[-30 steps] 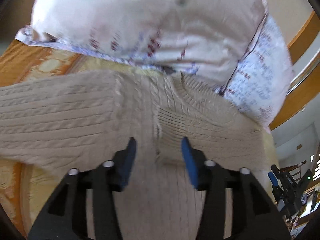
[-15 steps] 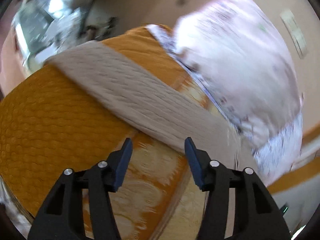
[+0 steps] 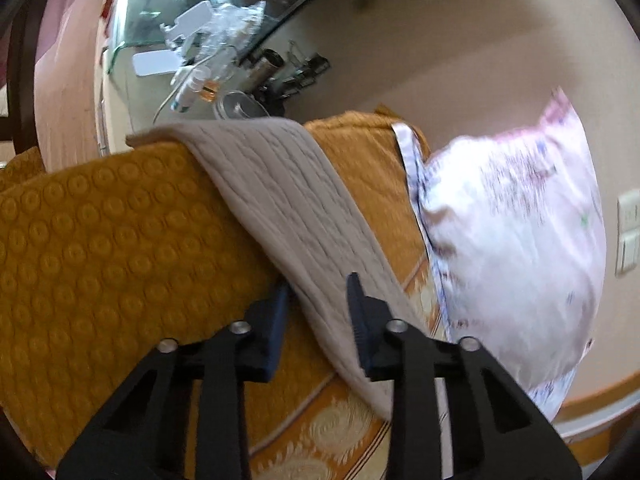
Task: Fold small clothes
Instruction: 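Move the left gripper to the other sleeve and grasp it, then fold the held sleeve across the sweater body and open the left gripper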
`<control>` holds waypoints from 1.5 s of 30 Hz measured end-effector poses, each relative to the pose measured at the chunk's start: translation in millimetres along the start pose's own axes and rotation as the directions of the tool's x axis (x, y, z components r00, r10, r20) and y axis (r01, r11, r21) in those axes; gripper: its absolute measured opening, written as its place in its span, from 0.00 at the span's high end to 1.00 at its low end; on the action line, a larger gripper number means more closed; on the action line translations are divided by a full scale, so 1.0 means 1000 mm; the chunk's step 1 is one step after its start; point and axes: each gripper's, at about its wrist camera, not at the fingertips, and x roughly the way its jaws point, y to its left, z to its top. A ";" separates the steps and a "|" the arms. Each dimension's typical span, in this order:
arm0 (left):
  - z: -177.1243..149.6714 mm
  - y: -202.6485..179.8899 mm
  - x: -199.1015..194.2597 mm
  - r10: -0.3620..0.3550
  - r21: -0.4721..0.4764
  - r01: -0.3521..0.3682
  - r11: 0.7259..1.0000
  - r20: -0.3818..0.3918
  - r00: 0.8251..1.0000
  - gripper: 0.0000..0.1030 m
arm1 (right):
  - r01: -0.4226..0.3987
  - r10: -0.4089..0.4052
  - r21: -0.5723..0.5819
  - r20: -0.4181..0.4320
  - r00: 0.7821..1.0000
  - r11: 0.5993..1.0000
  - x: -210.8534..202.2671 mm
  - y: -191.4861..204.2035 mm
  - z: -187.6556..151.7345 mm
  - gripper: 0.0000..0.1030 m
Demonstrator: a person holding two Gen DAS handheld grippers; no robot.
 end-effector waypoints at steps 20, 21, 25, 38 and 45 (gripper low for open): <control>-0.064 -0.127 -0.033 -0.363 0.162 0.367 0.916 -0.056 0.930 0.94 | -0.016 0.024 -0.085 0.097 0.995 0.996 -0.029 0.007 0.001 0.31; -0.076 -0.141 -0.032 -0.386 0.185 0.394 0.900 -0.080 0.919 0.94 | -0.016 0.025 -0.087 0.102 0.994 0.996 -0.031 0.006 0.001 0.31; -0.140 -0.198 -0.013 -0.452 0.257 0.499 0.827 -0.223 0.864 0.94 | -0.009 0.021 -0.093 0.124 0.992 0.996 -0.040 0.002 0.001 0.31; -0.366 -0.258 0.106 -0.088 0.494 0.436 0.752 -0.580 0.810 0.88 | 0.052 -0.042 -0.054 0.168 0.985 0.997 -0.064 -0.032 0.007 0.31; -0.356 -0.232 0.074 -0.097 0.488 0.547 0.680 -0.679 0.728 0.51 | 0.053 -0.024 -0.198 0.145 0.989 0.979 -0.068 -0.008 0.018 0.31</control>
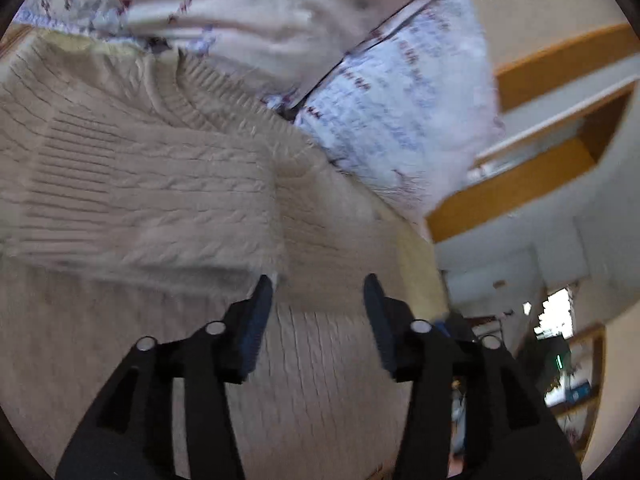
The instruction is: Fold small clothes
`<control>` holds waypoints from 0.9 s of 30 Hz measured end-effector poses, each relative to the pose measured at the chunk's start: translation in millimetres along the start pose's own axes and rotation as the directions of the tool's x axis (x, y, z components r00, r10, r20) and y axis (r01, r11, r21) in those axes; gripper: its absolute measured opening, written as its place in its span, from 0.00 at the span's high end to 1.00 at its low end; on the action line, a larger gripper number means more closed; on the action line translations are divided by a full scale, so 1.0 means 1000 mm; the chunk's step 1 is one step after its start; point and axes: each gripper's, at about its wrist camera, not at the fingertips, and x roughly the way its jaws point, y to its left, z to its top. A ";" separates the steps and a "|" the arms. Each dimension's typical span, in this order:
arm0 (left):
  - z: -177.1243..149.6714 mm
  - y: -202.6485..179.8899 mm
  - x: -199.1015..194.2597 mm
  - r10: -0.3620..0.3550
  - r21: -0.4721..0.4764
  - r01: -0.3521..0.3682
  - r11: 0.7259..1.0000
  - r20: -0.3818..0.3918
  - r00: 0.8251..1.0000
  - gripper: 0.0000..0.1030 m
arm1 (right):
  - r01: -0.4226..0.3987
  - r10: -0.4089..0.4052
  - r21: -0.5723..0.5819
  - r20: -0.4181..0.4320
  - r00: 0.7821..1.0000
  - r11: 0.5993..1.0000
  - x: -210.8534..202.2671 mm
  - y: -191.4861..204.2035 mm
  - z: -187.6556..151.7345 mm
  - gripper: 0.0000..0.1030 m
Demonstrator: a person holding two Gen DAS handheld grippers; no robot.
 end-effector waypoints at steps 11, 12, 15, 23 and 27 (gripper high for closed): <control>0.013 0.094 -0.085 0.257 -0.125 -0.239 0.963 0.161 0.953 0.57 | -0.265 0.188 -0.710 -0.187 0.964 0.652 0.051 0.182 -0.040 0.36; 0.013 0.102 -0.085 0.268 -0.144 -0.247 0.958 0.154 0.951 0.59 | -0.281 0.180 -0.742 -0.216 0.960 0.609 0.063 0.197 -0.050 0.40; 0.012 0.119 -0.091 0.269 -0.181 -0.242 0.953 0.147 0.952 0.71 | -0.314 0.141 -0.770 -0.285 0.948 0.556 0.094 0.221 -0.069 0.48; 0.009 0.135 -0.099 0.244 -0.195 -0.214 0.957 0.144 0.959 0.77 | -0.273 0.021 -0.816 -0.305 0.952 0.509 0.139 0.239 -0.099 0.56; 0.009 0.135 -0.098 0.242 -0.199 -0.210 0.957 0.148 0.959 0.78 | -0.286 0.051 -0.742 -0.323 0.945 0.607 0.145 0.229 -0.085 0.92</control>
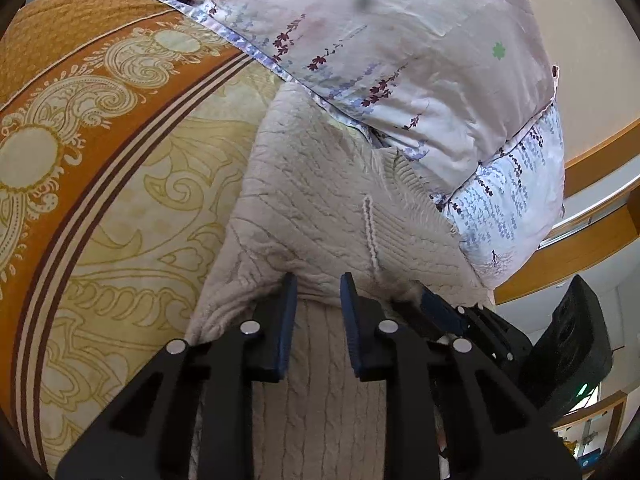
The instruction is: Fold small clothes
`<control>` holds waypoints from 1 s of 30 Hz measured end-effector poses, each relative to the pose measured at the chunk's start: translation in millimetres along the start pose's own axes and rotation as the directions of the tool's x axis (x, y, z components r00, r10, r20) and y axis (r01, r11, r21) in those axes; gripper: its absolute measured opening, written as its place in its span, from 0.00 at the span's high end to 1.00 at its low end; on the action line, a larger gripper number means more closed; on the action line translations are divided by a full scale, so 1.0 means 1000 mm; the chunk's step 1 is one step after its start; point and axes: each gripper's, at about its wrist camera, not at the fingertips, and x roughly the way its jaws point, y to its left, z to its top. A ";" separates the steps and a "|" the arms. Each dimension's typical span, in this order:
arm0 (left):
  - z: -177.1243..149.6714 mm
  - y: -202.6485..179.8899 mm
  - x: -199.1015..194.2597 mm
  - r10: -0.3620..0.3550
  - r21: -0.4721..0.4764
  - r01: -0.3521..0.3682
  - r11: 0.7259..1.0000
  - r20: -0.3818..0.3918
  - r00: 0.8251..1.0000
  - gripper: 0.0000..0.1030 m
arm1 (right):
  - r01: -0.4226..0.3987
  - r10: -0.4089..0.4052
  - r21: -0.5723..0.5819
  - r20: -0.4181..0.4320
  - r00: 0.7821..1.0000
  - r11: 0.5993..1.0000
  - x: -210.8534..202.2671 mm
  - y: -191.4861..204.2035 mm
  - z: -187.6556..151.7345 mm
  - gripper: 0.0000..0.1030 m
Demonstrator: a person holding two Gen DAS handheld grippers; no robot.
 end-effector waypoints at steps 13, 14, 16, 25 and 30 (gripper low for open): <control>-0.001 0.000 -0.002 -0.014 -0.005 0.014 1.000 0.004 1.000 0.70 | -0.037 -0.254 0.808 0.229 0.940 0.589 -0.141 -0.161 -0.120 0.89; -0.001 -0.001 -0.002 -0.020 -0.003 0.020 1.000 0.003 1.000 0.67 | -0.012 -0.254 0.831 0.184 0.949 0.556 -0.140 -0.168 -0.130 0.84; -0.002 -0.005 -0.003 -0.025 0.010 0.025 1.000 -0.001 1.000 0.55 | 0.023 -0.231 0.884 0.096 0.968 0.467 -0.138 -0.185 -0.157 0.59; -0.006 -0.014 -0.004 0.005 0.050 -0.005 0.999 -0.002 1.000 0.44 | -0.015 -0.161 0.928 0.080 0.984 0.373 -0.132 -0.220 -0.169 0.55; -0.006 -0.013 -0.004 0.004 0.049 -0.004 0.999 -0.002 1.000 0.44 | 0.005 -0.102 0.925 0.036 0.994 0.379 -0.104 -0.219 -0.172 0.78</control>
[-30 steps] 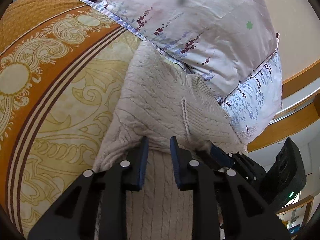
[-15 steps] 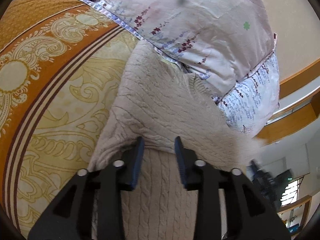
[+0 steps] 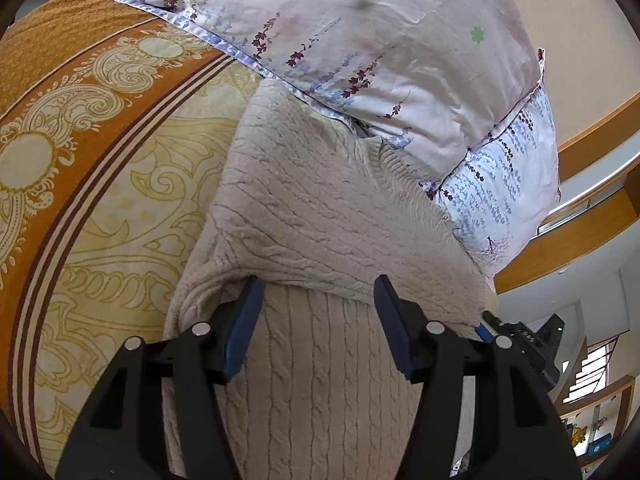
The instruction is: Fold small clothes
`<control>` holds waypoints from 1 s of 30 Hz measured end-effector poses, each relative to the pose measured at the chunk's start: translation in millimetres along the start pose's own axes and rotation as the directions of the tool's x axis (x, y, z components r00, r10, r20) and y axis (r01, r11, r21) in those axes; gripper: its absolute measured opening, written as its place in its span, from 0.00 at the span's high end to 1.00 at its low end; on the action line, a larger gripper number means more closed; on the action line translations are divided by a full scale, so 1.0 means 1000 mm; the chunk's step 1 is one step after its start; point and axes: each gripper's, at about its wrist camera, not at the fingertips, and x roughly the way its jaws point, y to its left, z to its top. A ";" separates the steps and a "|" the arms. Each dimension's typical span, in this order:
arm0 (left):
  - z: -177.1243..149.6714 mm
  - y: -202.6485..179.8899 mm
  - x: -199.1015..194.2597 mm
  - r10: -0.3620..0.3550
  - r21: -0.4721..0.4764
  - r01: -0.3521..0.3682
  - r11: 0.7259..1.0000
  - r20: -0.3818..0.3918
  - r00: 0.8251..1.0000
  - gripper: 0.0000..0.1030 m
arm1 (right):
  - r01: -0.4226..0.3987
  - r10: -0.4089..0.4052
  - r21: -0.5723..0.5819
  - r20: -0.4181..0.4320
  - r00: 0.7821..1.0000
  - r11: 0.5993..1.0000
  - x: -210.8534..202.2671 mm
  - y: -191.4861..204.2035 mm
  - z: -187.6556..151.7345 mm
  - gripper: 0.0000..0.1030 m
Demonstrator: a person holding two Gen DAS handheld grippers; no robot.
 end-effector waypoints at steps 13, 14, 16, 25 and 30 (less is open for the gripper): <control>-0.004 -0.002 -0.005 0.017 0.040 -0.018 0.999 0.003 1.000 0.44 | 0.078 -0.074 -0.055 0.070 0.995 0.995 -0.003 0.007 -0.010 0.85; -0.007 -0.004 -0.008 0.021 0.055 -0.022 0.998 0.003 1.000 0.44 | 0.067 -0.064 -0.052 0.064 0.996 0.996 -0.008 0.007 -0.009 0.81; -0.015 -0.008 -0.017 0.016 0.093 -0.016 0.996 0.002 1.000 0.44 | 0.026 -0.022 -0.062 0.062 0.998 0.998 -0.022 0.006 -0.011 0.61; -0.057 -0.003 -0.078 0.076 0.272 -0.095 0.957 0.080 0.994 0.41 | -0.038 0.047 -0.167 0.052 0.998 0.985 -0.083 -0.033 -0.036 0.52; -0.073 0.012 -0.085 0.105 0.287 -0.114 0.951 0.050 0.993 0.41 | 0.003 0.006 -0.176 0.051 0.999 0.984 -0.102 -0.058 -0.051 0.52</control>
